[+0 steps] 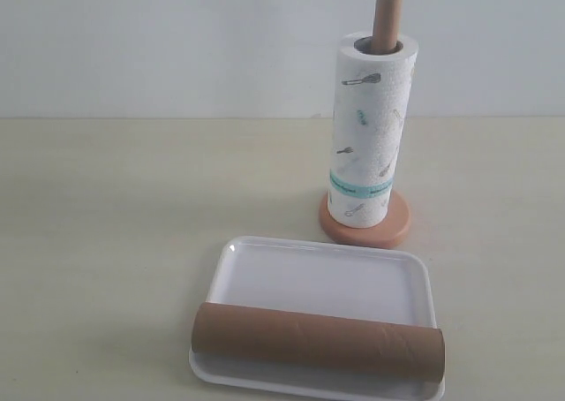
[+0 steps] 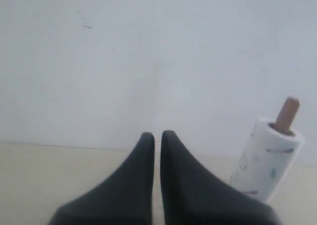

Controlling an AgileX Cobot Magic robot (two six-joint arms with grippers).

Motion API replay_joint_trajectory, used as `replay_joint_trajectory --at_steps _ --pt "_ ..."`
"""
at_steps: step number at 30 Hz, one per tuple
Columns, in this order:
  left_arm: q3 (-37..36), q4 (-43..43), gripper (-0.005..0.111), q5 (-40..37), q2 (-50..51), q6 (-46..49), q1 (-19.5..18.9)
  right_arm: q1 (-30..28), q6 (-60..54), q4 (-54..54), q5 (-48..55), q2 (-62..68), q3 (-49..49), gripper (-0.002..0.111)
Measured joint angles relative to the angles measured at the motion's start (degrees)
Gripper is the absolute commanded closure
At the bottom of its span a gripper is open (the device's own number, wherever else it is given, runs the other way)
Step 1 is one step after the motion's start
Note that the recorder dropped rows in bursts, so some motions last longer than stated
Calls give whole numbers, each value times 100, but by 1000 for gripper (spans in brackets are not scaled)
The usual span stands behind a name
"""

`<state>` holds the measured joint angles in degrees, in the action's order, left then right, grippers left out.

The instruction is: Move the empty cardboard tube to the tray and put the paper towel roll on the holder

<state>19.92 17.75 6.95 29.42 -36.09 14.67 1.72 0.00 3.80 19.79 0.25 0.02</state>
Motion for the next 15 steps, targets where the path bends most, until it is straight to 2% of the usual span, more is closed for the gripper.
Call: replay_joint_trajectory --at_steps 2,6,11,15 --pt "-495 -37 103 133 -747 -499 -347 0 0 0 0 0 0 107" --pt "-1087 -47 103 212 -1875 -836 -681 0 0 0 0 0 0 107" --pt "-1284 -47 103 93 -2753 -883 -732 0 0 0 0 0 0 107" --pt "-1284 41 103 -288 -2915 -737 -732 0 0 0 0 0 0 107"
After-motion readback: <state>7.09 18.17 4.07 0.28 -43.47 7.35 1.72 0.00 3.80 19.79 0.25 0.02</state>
